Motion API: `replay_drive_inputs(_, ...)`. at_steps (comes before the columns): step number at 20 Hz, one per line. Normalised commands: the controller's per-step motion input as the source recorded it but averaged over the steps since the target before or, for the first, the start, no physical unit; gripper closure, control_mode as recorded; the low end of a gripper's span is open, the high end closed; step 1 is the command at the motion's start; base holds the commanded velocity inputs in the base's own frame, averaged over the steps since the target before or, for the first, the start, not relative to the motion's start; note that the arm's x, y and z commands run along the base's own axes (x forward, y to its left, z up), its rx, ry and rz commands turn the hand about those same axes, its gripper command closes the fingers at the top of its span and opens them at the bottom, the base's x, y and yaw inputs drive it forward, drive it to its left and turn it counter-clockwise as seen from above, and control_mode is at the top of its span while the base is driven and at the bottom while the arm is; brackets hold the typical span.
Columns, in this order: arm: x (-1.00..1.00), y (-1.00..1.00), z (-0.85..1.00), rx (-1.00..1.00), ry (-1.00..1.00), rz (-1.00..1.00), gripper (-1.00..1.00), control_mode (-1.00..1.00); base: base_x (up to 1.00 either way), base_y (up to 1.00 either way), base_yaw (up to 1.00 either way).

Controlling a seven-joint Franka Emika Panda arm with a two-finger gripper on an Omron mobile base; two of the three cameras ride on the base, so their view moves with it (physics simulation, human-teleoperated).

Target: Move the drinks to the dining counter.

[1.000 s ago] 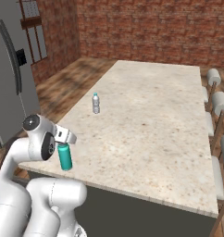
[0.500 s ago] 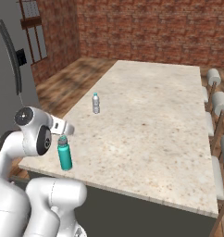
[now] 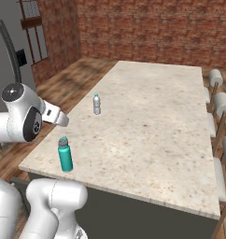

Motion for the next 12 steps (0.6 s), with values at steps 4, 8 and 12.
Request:
replay_drive_inputs(4, -0.60, 0.00, 0.06, 0.01, -0.01, 0.00, -1.00, -1.00, 0.00, 0.00, 0.00)
replay_drive_inputs(8, -0.55, -0.01, 0.01, 0.00, -0.16, 0.00, -1.00, -1.00, 0.00, 0.00, 0.00)
replay_drive_inputs(12, -0.53, -0.10, 0.06, 0.00, -0.16, 0.00, -1.00, -1.00, 0.00, 0.00, 0.00)
